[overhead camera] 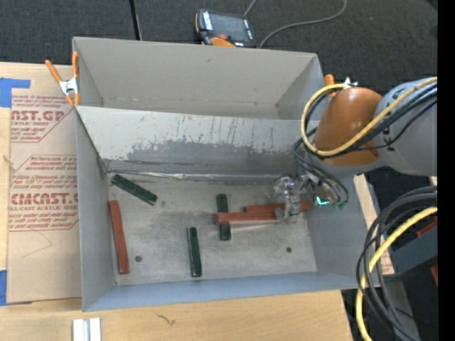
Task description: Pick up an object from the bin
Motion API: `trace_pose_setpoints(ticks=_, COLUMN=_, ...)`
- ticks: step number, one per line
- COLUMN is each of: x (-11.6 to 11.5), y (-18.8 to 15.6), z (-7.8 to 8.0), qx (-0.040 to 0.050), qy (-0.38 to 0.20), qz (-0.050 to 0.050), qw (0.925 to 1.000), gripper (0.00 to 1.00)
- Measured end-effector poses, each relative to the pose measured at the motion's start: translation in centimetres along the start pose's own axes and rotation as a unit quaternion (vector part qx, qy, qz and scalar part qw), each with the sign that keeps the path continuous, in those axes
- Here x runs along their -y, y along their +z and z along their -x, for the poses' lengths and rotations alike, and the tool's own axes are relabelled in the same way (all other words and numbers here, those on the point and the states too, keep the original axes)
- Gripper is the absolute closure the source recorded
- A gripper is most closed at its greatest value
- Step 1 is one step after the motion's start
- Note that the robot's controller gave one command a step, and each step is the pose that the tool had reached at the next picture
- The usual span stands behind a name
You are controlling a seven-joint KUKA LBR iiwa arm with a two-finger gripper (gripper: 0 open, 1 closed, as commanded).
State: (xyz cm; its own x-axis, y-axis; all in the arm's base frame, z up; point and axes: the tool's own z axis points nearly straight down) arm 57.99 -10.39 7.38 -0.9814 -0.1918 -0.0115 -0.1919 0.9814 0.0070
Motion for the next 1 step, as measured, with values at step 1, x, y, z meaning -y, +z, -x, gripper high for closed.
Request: trace_pose_setpoints(ticks=1, x=-7.45, y=-0.15, z=1.7, qx=-0.0006, qy=-0.053, qz=-0.006, qw=0.9986, gripper=0.0)
